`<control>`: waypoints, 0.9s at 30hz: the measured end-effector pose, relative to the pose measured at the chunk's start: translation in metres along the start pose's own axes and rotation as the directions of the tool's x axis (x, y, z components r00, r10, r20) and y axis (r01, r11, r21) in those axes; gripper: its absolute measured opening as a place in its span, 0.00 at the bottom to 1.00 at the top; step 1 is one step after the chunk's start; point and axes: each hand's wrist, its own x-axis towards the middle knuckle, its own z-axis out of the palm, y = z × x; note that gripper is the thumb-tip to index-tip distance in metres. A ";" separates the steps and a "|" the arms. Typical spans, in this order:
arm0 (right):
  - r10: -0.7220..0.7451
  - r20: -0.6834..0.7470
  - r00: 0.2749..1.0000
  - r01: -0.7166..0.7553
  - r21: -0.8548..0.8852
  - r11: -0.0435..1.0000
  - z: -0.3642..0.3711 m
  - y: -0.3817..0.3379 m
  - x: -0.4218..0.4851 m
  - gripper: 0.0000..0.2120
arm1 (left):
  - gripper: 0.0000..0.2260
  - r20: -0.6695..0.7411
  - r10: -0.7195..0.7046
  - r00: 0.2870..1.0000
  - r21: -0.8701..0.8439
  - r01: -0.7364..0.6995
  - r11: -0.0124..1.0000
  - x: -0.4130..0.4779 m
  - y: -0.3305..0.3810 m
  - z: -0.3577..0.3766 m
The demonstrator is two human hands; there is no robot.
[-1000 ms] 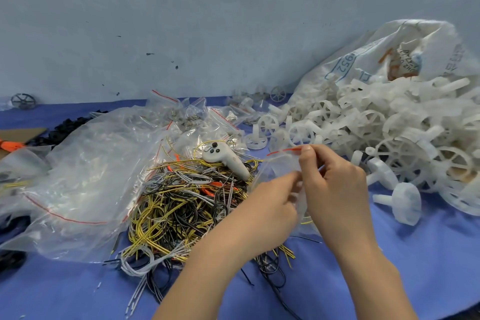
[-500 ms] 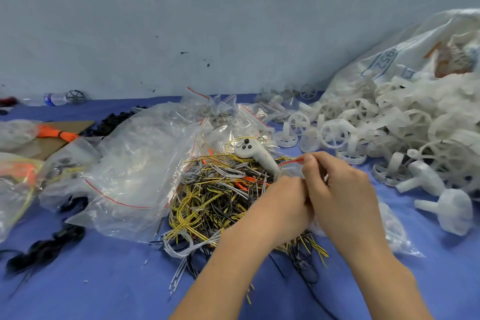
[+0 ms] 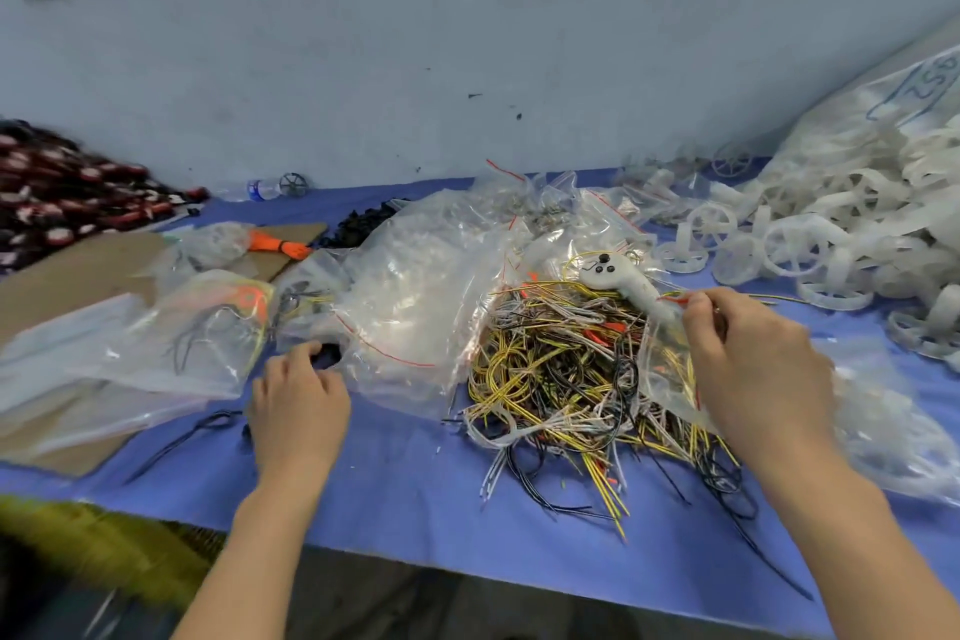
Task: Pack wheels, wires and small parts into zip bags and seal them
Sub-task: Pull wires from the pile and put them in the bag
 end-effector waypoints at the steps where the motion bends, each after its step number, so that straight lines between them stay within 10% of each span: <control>1: 0.000 -0.007 1.000 0.000 -0.004 1.000 0.000 -0.001 0.001 0.13 | 0.19 0.065 -0.048 0.997 0.043 0.045 0.998 0.001 -0.015 0.001; 7: -0.002 0.011 1.000 0.002 -0.011 1.000 0.000 -0.004 0.002 0.12 | 0.22 0.286 0.012 0.958 0.218 -0.077 0.973 0.002 -0.048 0.021; 18: -0.015 0.014 1.000 0.015 0.008 1.000 -0.001 0.002 -0.001 0.14 | 0.13 0.186 0.164 0.969 -0.054 -0.157 0.986 0.012 -0.040 0.029; 27: -0.020 0.013 1.000 0.020 0.008 1.000 -0.001 0.004 0.001 0.14 | 0.07 0.145 0.228 0.963 0.119 -0.246 0.962 0.015 -0.047 0.021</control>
